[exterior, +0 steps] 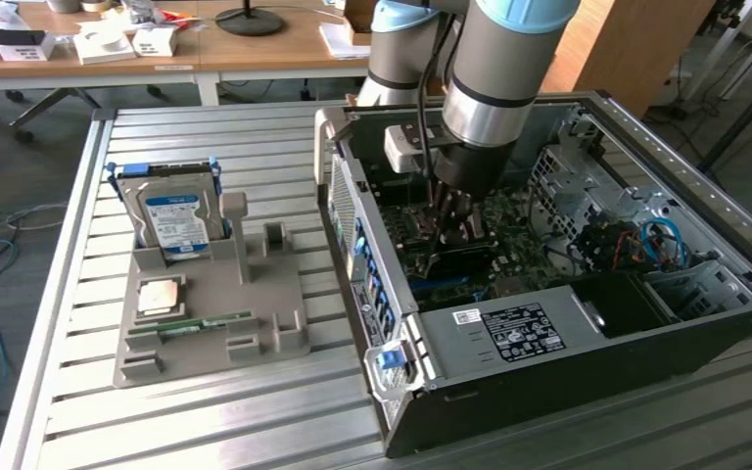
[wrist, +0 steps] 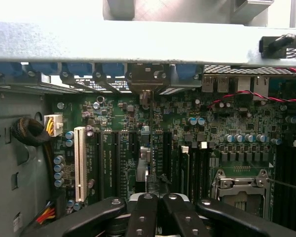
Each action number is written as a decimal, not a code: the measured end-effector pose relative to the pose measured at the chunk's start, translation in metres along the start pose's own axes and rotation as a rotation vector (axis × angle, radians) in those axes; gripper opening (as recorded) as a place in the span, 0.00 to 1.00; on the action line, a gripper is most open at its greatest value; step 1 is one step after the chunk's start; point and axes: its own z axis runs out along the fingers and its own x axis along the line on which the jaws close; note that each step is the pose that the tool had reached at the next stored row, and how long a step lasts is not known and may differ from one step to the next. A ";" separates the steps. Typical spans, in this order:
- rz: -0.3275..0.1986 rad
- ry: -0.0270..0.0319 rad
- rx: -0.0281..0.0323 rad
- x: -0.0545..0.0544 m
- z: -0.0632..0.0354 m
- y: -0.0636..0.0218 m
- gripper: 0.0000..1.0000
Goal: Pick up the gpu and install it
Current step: 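Press down on the gpu until it lock into place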
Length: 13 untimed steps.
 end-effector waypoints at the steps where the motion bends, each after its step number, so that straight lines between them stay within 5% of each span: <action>1: 0.000 -0.0003 0.0002 0.000 0.0001 0.0000 0.11; 13: 0.000 -0.0007 0.0003 0.000 0.0005 0.0000 0.11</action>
